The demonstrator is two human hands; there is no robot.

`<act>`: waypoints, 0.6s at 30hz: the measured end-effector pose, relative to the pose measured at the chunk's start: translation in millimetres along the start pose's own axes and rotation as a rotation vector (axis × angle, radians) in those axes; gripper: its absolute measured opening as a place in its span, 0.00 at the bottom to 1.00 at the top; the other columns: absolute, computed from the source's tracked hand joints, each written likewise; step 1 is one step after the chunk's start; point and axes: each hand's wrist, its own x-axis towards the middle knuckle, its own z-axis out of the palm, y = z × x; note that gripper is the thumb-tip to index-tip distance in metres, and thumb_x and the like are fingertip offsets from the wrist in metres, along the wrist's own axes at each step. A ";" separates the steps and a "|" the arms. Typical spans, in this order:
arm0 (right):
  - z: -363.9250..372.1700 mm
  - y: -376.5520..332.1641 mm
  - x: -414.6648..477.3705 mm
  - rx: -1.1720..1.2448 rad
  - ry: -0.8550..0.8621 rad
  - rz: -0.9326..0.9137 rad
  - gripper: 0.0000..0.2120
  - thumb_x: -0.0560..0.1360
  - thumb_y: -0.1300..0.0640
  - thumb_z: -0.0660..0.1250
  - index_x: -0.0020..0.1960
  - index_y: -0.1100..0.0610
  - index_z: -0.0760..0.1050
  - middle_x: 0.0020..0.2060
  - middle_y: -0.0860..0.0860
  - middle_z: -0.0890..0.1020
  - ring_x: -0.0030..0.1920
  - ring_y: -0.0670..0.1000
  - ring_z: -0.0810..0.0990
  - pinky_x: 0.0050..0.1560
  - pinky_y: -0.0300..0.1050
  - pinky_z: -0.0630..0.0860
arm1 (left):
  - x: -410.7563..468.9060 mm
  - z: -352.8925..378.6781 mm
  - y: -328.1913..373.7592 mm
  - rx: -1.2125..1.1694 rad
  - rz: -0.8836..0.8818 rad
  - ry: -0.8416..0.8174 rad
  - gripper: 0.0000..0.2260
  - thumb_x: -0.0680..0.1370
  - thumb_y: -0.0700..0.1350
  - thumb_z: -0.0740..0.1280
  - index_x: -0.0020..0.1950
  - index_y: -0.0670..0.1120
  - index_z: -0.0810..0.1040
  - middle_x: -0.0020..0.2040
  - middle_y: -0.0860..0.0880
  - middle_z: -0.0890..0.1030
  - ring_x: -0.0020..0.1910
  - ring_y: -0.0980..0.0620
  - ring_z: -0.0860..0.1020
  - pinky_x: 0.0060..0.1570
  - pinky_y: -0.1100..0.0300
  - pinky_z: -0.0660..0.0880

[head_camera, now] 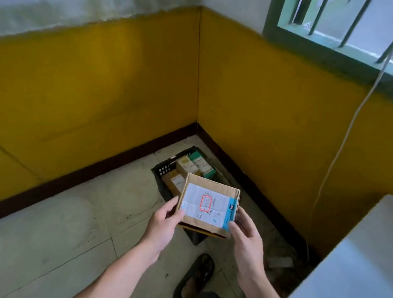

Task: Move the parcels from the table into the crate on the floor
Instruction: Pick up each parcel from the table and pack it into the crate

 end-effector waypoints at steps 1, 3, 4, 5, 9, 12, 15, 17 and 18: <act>5.7 3.4 16.5 0.015 0.021 0.026 0.20 0.78 0.60 0.66 0.67 0.44 0.73 0.64 0.47 0.77 0.59 0.44 0.76 0.44 0.38 0.75 | 18.5 2.6 0.6 0.028 -0.019 -0.015 0.15 0.81 0.44 0.65 0.61 0.64 0.76 0.48 0.72 0.81 0.51 0.72 0.77 0.45 0.77 0.68; 16.8 9.7 52.2 0.035 0.060 0.085 0.19 0.78 0.61 0.66 0.63 0.41 0.74 0.65 0.47 0.77 0.61 0.46 0.76 0.49 0.40 0.75 | 58.0 7.5 1.2 0.076 -0.064 -0.041 0.16 0.81 0.43 0.66 0.62 0.63 0.76 0.47 0.73 0.80 0.52 0.71 0.77 0.47 0.76 0.69; 21.9 13.4 71.2 0.041 0.079 0.122 0.19 0.78 0.61 0.66 0.61 0.40 0.73 0.65 0.47 0.77 0.62 0.46 0.75 0.50 0.40 0.75 | 79.3 9.3 0.3 0.096 -0.096 -0.048 0.17 0.80 0.42 0.66 0.65 0.61 0.75 0.50 0.71 0.80 0.54 0.68 0.77 0.51 0.72 0.69; 26.3 17.4 88.2 0.042 0.102 0.161 0.19 0.78 0.62 0.66 0.60 0.40 0.73 0.64 0.47 0.77 0.62 0.47 0.75 0.52 0.42 0.76 | 98.8 11.3 0.1 0.115 -0.132 -0.054 0.18 0.80 0.41 0.66 0.68 0.58 0.75 0.52 0.67 0.80 0.56 0.64 0.77 0.56 0.67 0.70; 40.9 23.1 147.6 0.020 0.183 0.282 0.20 0.76 0.60 0.68 0.63 0.41 0.73 0.64 0.46 0.78 0.64 0.49 0.75 0.66 0.54 0.72 | 173.4 22.8 0.2 0.174 -0.233 -0.120 0.16 0.80 0.40 0.67 0.67 0.52 0.75 0.58 0.55 0.82 0.59 0.56 0.79 0.65 0.57 0.72; 48.9 31.0 188.1 0.006 0.238 0.342 0.20 0.78 0.60 0.66 0.67 0.46 0.72 0.64 0.47 0.78 0.61 0.48 0.75 0.63 0.47 0.71 | 226.0 34.7 -7.7 0.186 -0.275 -0.164 0.13 0.80 0.38 0.66 0.63 0.51 0.75 0.60 0.50 0.82 0.57 0.57 0.79 0.57 0.62 0.74; 56.6 45.2 225.0 0.013 0.268 0.400 0.20 0.78 0.60 0.65 0.69 0.48 0.72 0.64 0.48 0.78 0.63 0.50 0.75 0.65 0.48 0.70 | 271.0 50.9 -24.1 0.228 -0.290 -0.186 0.14 0.80 0.44 0.67 0.64 0.55 0.75 0.61 0.52 0.81 0.58 0.57 0.78 0.55 0.60 0.74; 63.4 60.0 252.0 0.024 0.300 0.422 0.18 0.77 0.59 0.67 0.65 0.45 0.75 0.59 0.44 0.80 0.60 0.47 0.76 0.61 0.46 0.69 | 302.1 61.2 -36.5 0.274 -0.298 -0.192 0.12 0.80 0.50 0.67 0.62 0.62 0.76 0.60 0.57 0.81 0.58 0.59 0.77 0.54 0.59 0.73; 67.3 68.9 266.3 0.021 0.312 0.444 0.17 0.77 0.57 0.68 0.62 0.41 0.75 0.55 0.40 0.80 0.57 0.44 0.76 0.59 0.44 0.68 | 319.7 66.2 -44.7 0.291 -0.306 -0.204 0.11 0.79 0.52 0.68 0.59 0.65 0.77 0.60 0.58 0.81 0.59 0.58 0.77 0.57 0.57 0.73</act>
